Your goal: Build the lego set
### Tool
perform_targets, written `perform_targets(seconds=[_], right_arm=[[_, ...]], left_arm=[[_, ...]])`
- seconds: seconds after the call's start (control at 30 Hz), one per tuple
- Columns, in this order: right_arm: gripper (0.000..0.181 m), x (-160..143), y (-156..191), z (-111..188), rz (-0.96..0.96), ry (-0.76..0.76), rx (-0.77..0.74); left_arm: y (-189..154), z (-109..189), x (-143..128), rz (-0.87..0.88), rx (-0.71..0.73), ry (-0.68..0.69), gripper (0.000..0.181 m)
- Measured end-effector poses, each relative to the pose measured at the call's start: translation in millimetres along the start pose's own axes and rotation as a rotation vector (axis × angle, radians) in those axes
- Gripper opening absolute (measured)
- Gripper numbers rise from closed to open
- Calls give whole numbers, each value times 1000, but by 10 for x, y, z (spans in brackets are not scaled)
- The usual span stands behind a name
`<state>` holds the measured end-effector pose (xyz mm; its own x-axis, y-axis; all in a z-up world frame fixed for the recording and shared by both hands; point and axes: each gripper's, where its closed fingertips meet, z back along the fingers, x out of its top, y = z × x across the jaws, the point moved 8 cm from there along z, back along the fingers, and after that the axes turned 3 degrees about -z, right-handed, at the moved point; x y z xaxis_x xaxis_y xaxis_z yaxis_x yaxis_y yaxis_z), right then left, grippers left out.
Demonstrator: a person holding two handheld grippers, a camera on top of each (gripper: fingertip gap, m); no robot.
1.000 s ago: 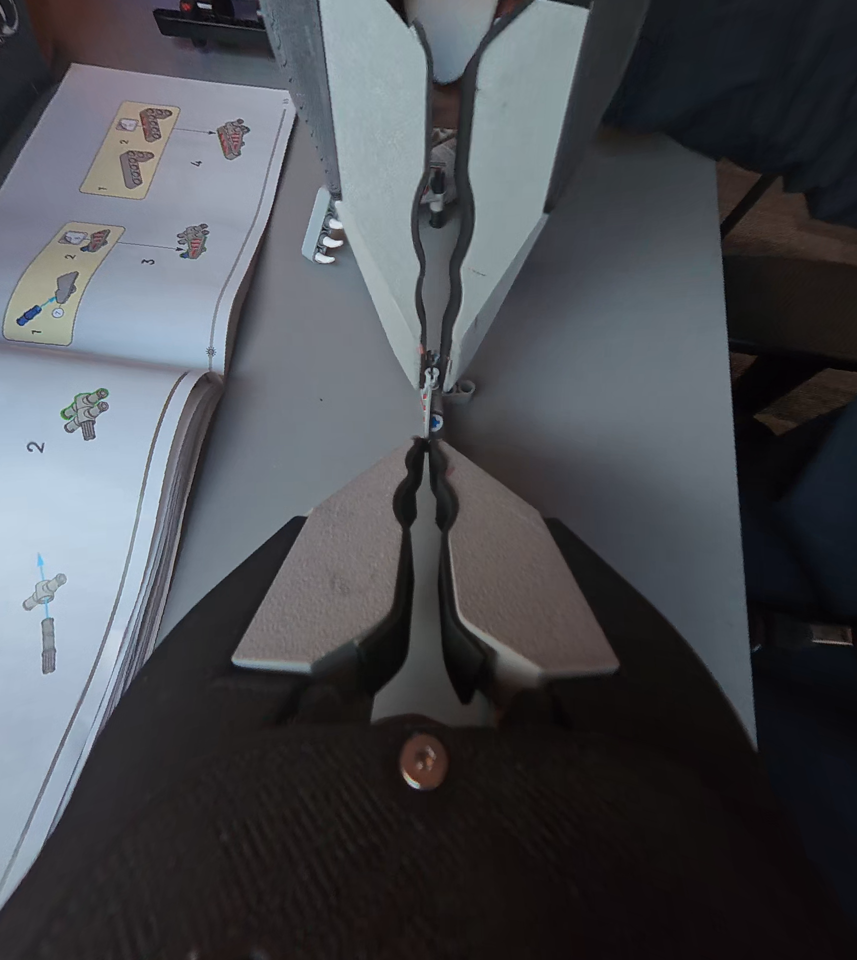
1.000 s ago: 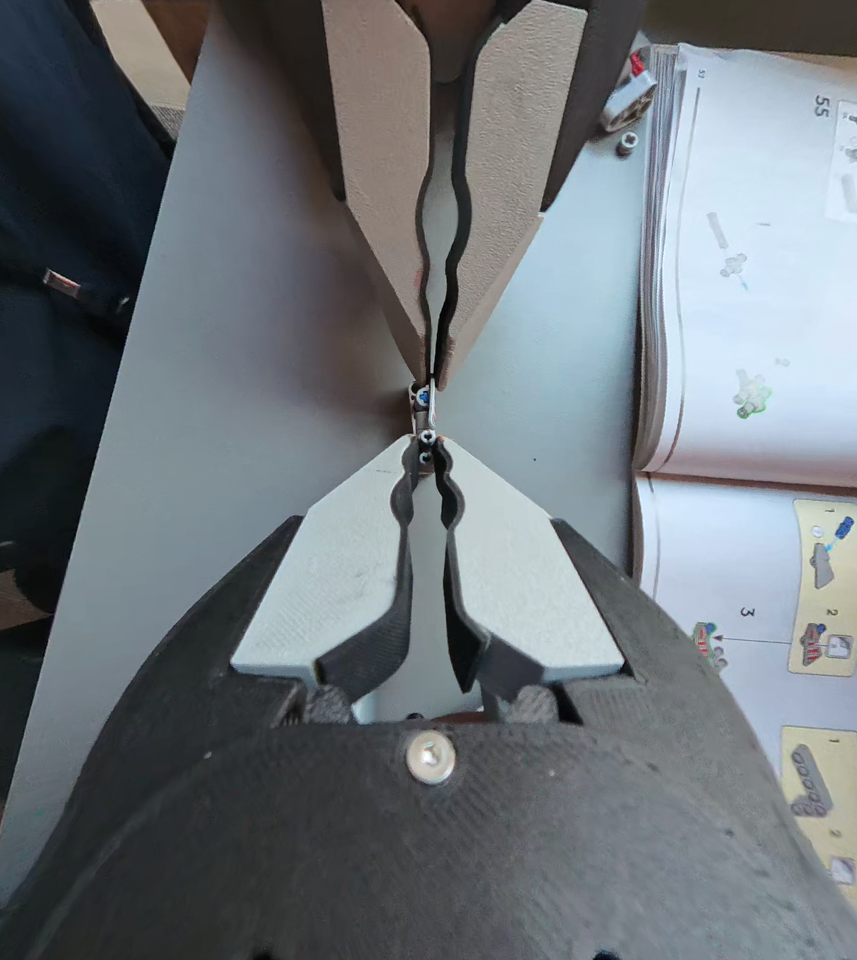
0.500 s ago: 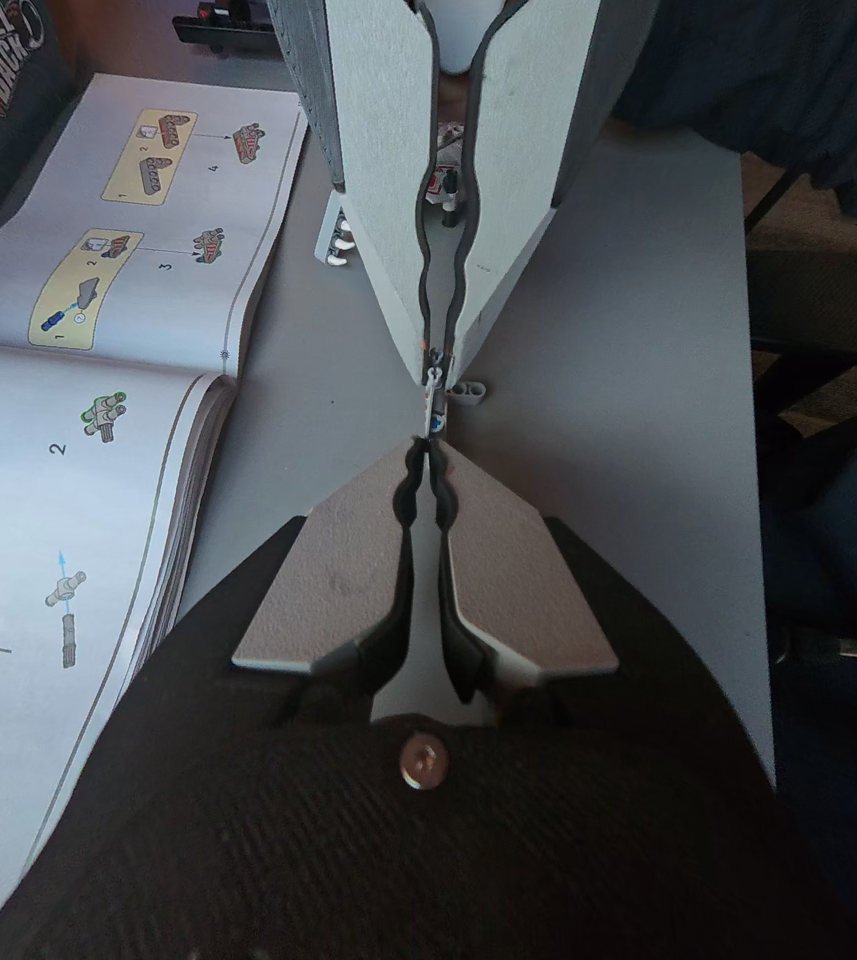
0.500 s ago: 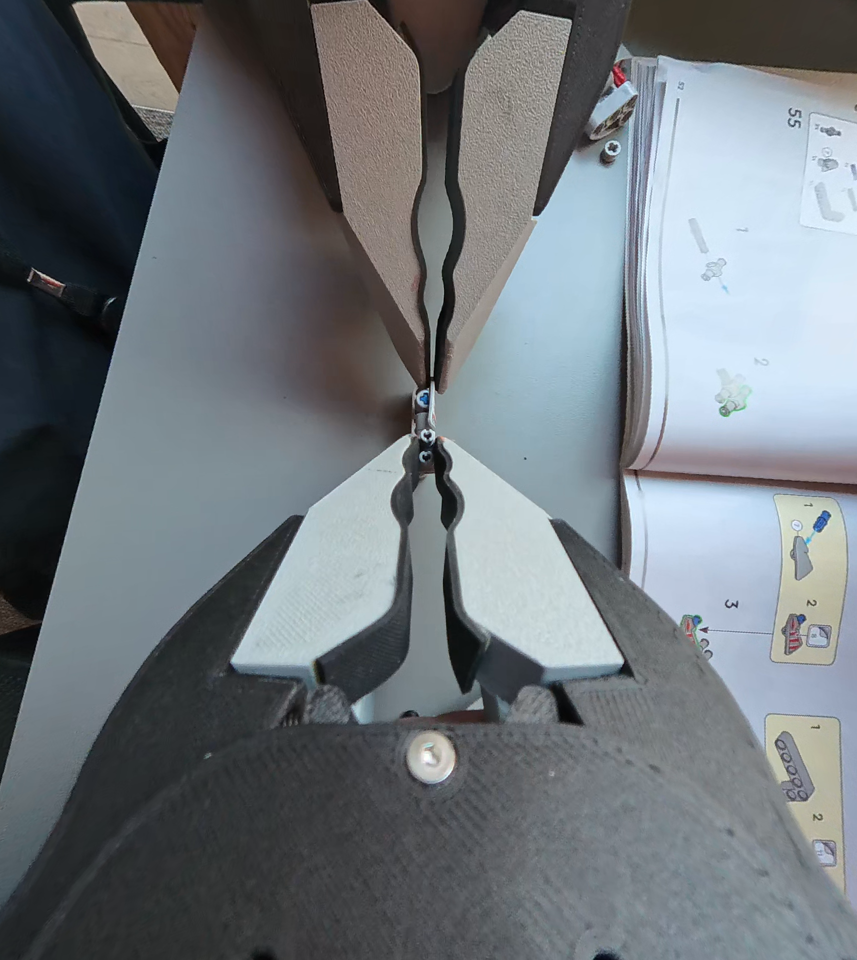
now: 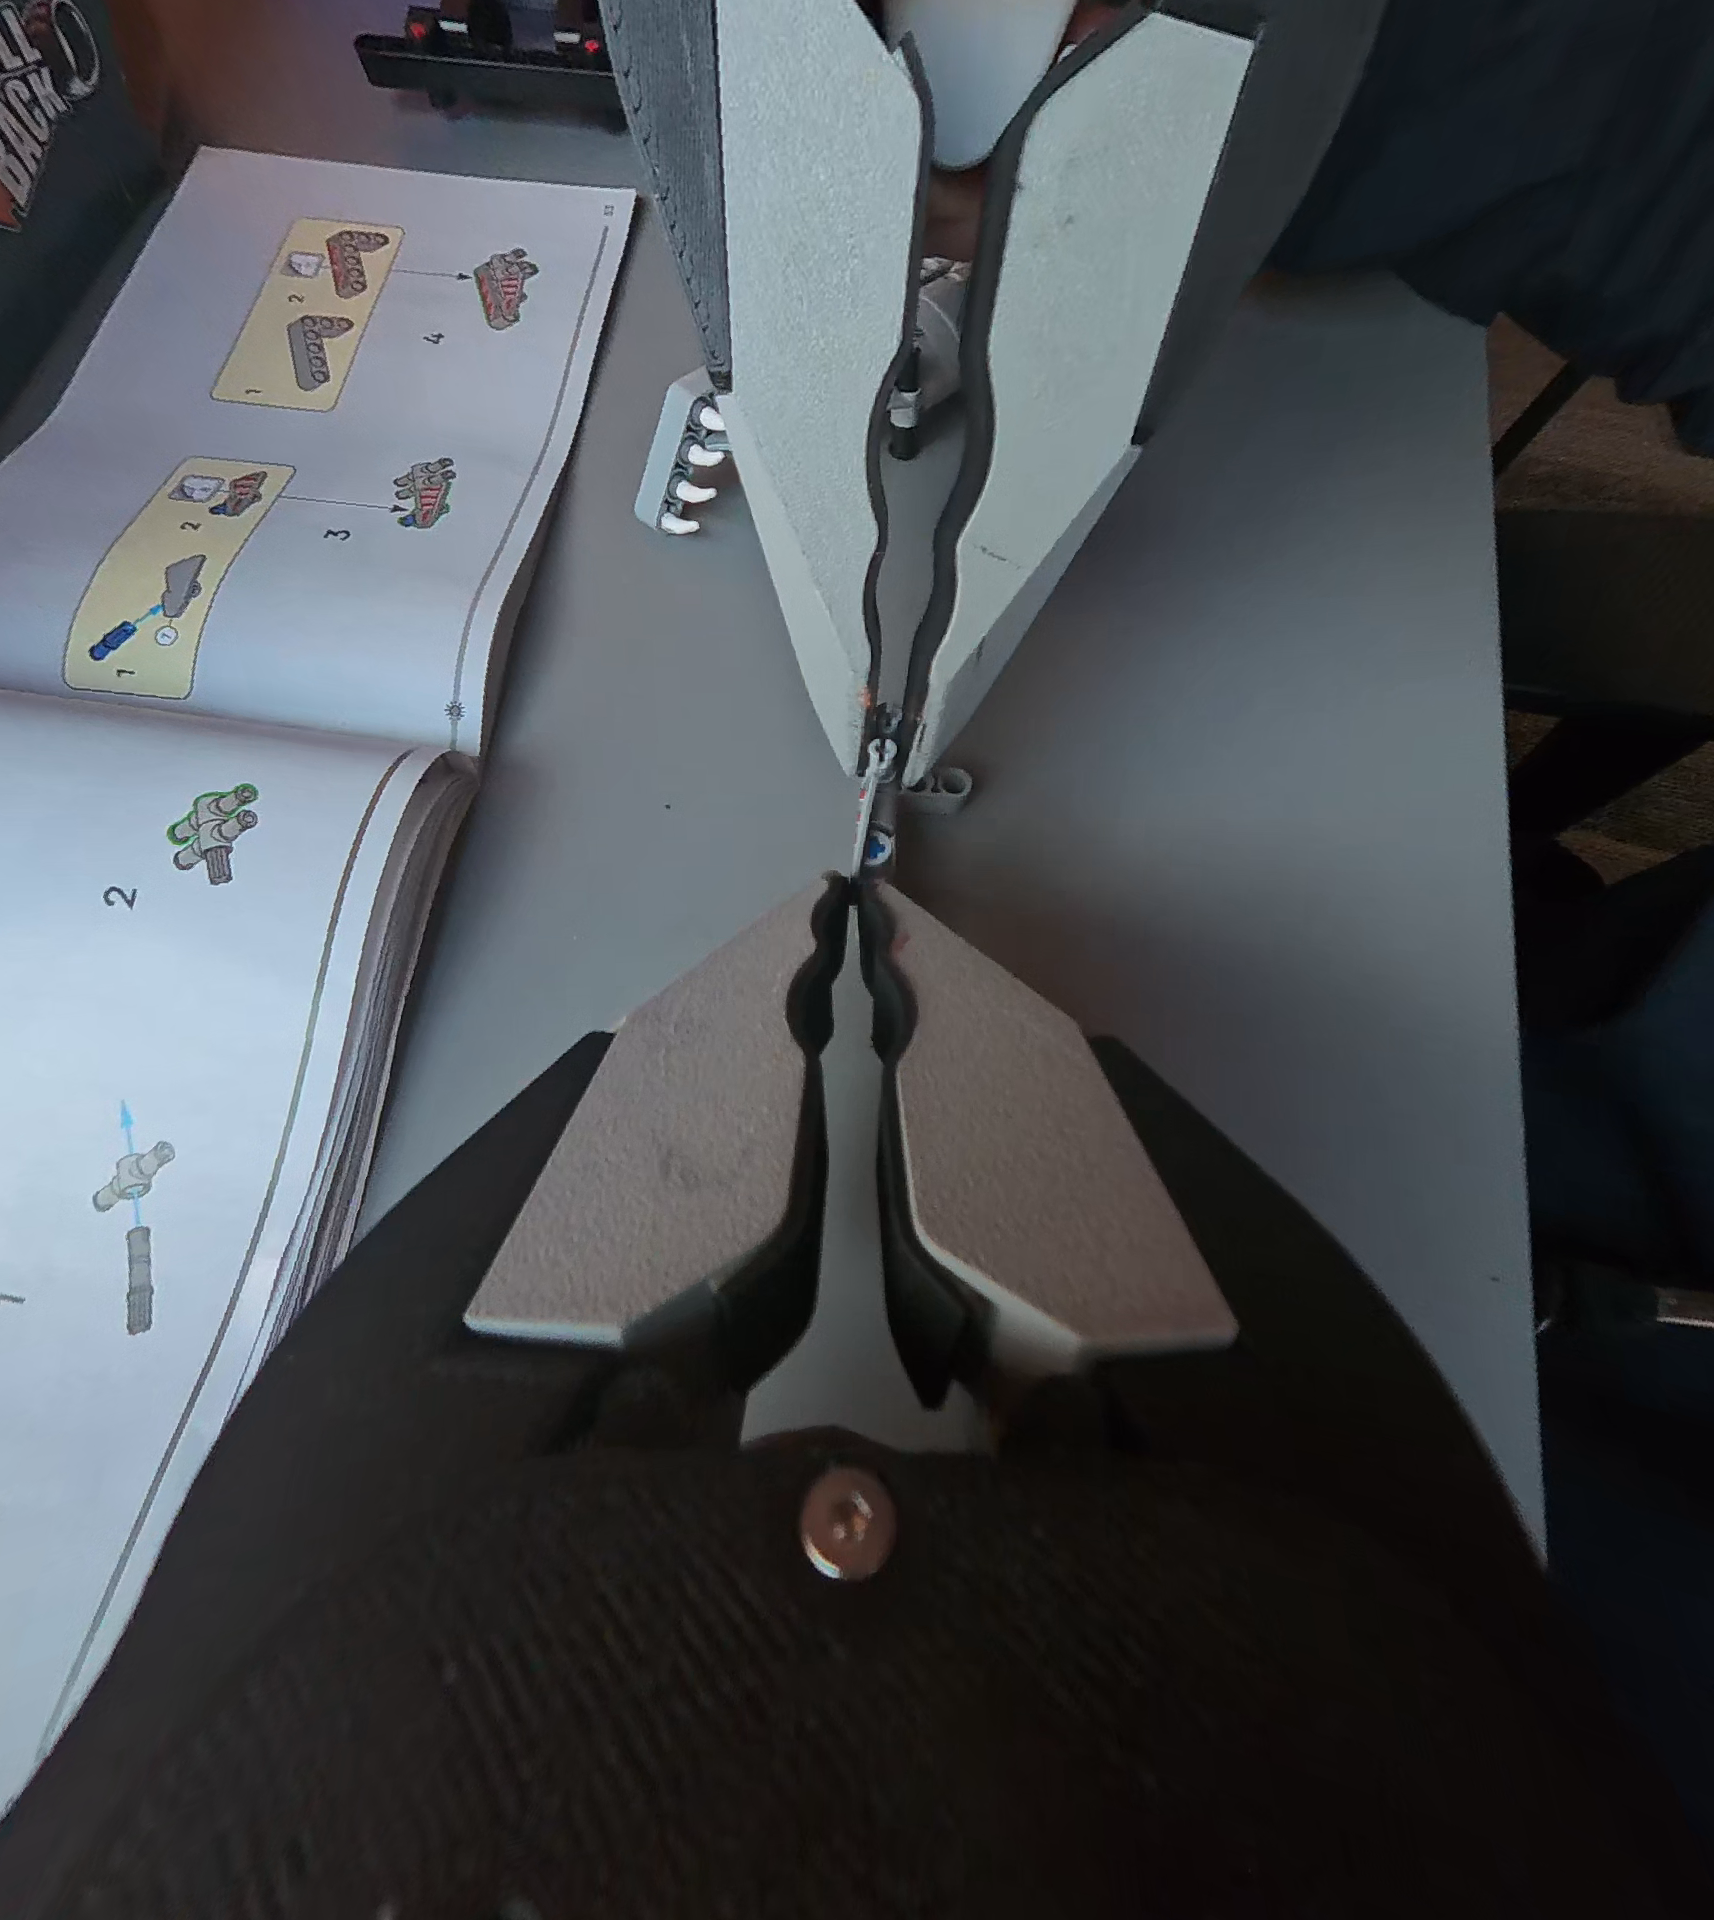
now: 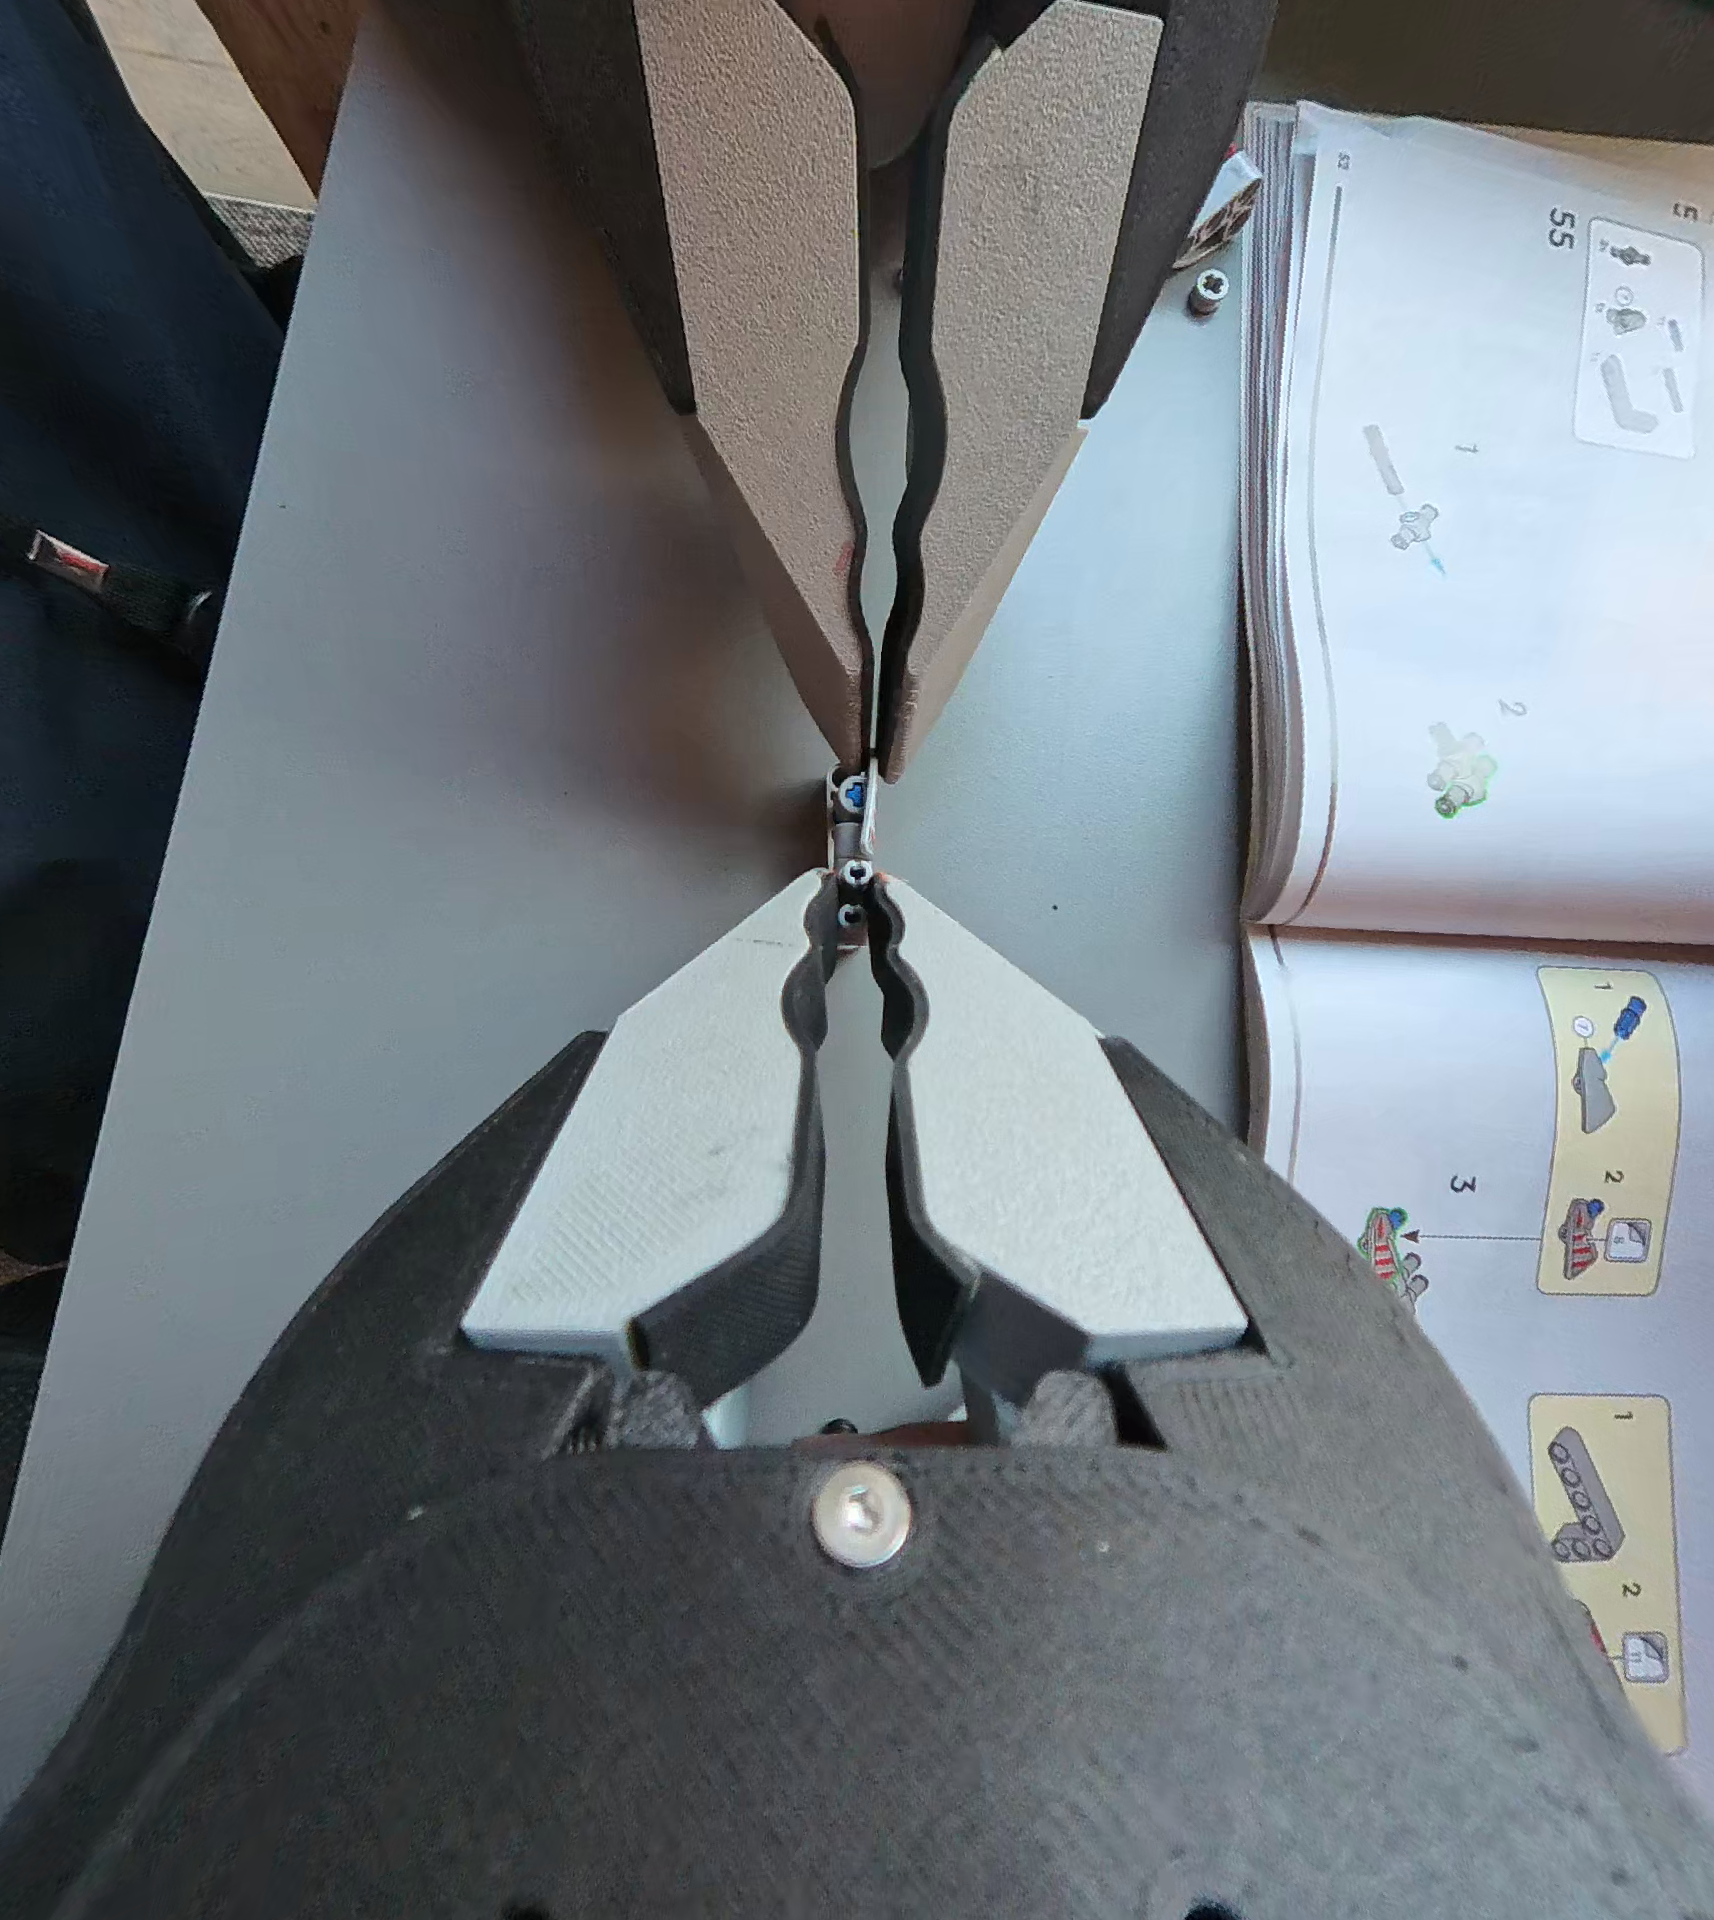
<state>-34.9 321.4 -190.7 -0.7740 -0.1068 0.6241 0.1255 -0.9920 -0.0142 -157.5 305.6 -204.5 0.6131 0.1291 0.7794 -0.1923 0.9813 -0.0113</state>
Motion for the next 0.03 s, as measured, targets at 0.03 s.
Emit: perform_targets(seconds=[0.03], right_arm=[[3, -1, 6, 0, 6, 1, -5]], left_arm=[[-3, -1, -1, -2, -2, 0, 0]])
